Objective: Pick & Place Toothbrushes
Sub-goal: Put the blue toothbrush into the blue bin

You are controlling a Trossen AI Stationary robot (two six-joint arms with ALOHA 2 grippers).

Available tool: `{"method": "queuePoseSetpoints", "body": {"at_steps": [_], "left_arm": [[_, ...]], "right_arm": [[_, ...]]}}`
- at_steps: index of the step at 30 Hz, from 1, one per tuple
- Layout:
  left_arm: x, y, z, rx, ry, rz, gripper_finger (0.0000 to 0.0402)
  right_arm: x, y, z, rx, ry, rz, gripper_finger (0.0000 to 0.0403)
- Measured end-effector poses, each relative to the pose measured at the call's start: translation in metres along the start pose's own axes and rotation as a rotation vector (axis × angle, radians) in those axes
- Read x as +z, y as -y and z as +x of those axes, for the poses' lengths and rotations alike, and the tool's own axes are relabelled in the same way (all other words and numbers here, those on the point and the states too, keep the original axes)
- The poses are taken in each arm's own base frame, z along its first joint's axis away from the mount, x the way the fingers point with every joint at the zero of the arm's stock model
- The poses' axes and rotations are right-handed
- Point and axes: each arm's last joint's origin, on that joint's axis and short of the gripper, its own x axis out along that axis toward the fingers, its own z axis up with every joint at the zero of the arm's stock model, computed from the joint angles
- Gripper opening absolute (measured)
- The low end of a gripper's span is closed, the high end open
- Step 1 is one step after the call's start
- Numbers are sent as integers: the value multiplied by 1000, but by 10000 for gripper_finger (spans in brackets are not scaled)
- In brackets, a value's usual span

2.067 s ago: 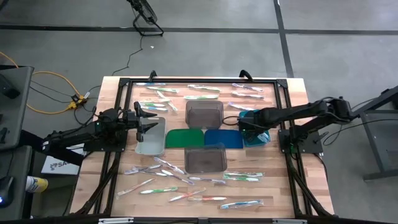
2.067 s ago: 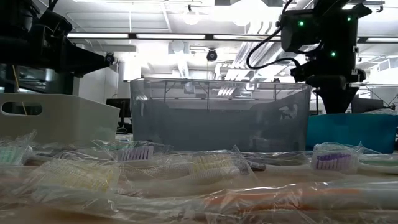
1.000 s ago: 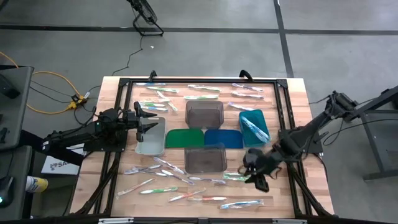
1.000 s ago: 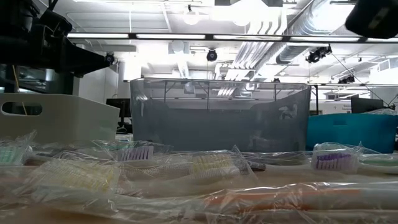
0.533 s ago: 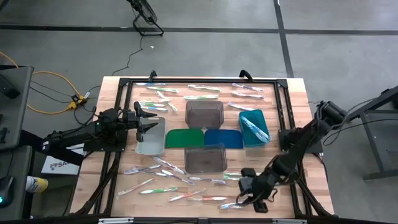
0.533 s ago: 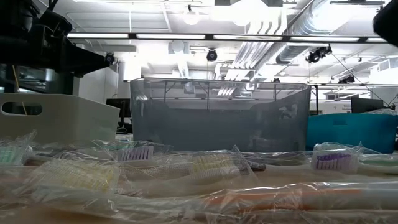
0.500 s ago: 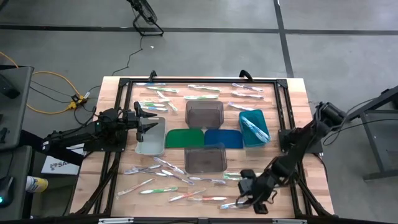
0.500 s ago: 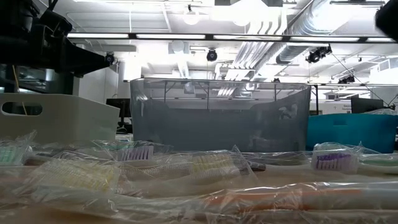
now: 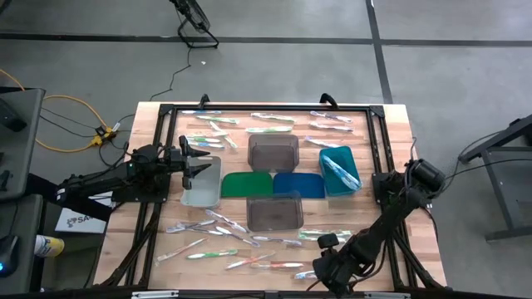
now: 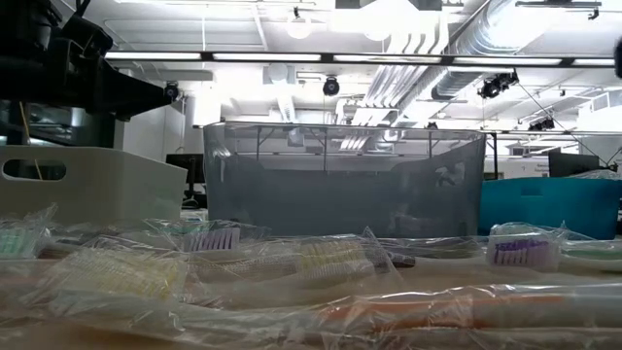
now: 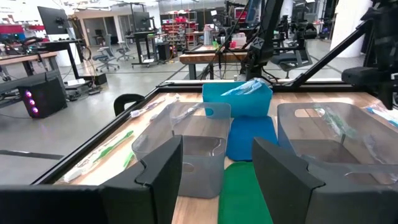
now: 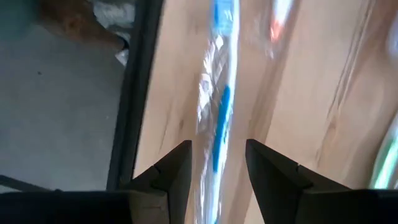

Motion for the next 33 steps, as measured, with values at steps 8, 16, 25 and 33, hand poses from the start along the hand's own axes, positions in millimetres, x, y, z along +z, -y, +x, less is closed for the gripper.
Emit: {"method": "queuePoseSetpoints", "body": {"at_steps": [8,16,25,33], "left_arm": [[0,0,0,0,0,0,187],[0,0,0,0,0,0,187],[0,0,0,0,0,0,187],[0,0,0,0,0,0,187]], "right_arm": [[-8,-3,12,-4,-84,9,144],[-17,-3,26,-66,-142,45,144],[-27,-10,39,-150,-128,-7,110],[-27,-10,36,-153,-112,77,19]]}}
